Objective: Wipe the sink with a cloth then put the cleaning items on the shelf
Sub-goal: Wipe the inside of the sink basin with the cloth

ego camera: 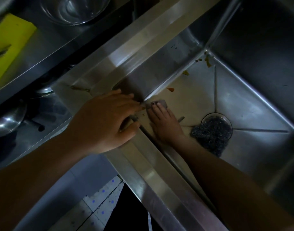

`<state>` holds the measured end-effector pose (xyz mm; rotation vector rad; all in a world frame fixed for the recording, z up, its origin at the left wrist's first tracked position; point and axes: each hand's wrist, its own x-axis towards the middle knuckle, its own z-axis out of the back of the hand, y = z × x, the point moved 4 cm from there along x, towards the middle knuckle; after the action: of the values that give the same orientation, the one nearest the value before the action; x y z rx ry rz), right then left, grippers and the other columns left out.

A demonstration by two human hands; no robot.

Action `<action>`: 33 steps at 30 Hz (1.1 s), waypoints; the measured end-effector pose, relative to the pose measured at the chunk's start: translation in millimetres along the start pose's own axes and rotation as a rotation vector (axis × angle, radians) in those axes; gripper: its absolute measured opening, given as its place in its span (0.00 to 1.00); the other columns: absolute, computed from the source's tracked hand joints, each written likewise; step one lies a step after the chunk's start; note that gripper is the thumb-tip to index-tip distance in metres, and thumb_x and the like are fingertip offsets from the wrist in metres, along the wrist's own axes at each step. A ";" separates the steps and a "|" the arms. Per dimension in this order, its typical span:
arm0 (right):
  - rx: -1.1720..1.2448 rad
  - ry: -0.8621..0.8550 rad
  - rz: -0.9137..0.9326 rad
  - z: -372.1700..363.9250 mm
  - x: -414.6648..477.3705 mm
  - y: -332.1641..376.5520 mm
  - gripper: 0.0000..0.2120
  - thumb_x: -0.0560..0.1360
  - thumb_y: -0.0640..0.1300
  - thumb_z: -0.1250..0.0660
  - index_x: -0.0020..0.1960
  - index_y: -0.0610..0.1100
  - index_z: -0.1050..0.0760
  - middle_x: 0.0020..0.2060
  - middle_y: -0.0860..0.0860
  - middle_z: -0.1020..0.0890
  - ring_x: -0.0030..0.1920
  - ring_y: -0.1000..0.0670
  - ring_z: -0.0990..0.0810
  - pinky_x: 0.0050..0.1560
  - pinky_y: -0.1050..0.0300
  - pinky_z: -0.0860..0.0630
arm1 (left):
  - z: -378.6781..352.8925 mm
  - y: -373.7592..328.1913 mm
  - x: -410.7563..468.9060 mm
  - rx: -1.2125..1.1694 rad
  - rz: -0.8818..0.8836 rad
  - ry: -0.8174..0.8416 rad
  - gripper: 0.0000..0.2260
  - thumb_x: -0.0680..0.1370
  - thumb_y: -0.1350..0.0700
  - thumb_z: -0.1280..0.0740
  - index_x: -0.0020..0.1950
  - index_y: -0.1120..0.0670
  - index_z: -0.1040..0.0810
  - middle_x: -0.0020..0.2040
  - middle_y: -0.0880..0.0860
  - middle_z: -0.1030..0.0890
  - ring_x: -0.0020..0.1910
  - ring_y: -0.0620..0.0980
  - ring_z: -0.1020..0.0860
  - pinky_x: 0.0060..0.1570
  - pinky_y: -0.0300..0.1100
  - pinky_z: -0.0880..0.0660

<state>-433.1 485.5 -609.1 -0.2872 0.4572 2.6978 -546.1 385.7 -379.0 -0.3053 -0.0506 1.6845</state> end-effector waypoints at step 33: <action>0.097 -0.051 -0.121 4.0 -8.6 -9.4 0.27 0.79 0.52 0.47 0.76 0.47 0.47 0.76 0.45 0.45 0.76 0.43 0.51 0.74 0.45 0.47 | 8.1 -3.6 -0.5 0.021 0.002 -0.032 0.18 0.73 0.48 0.42 0.53 0.56 0.19 0.52 0.55 0.17 0.56 0.52 0.22 0.64 0.39 0.40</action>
<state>-422.0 492.2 -605.7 -0.2111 0.5357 2.5499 -544.4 387.0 -370.3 -0.2632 -0.0565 1.6913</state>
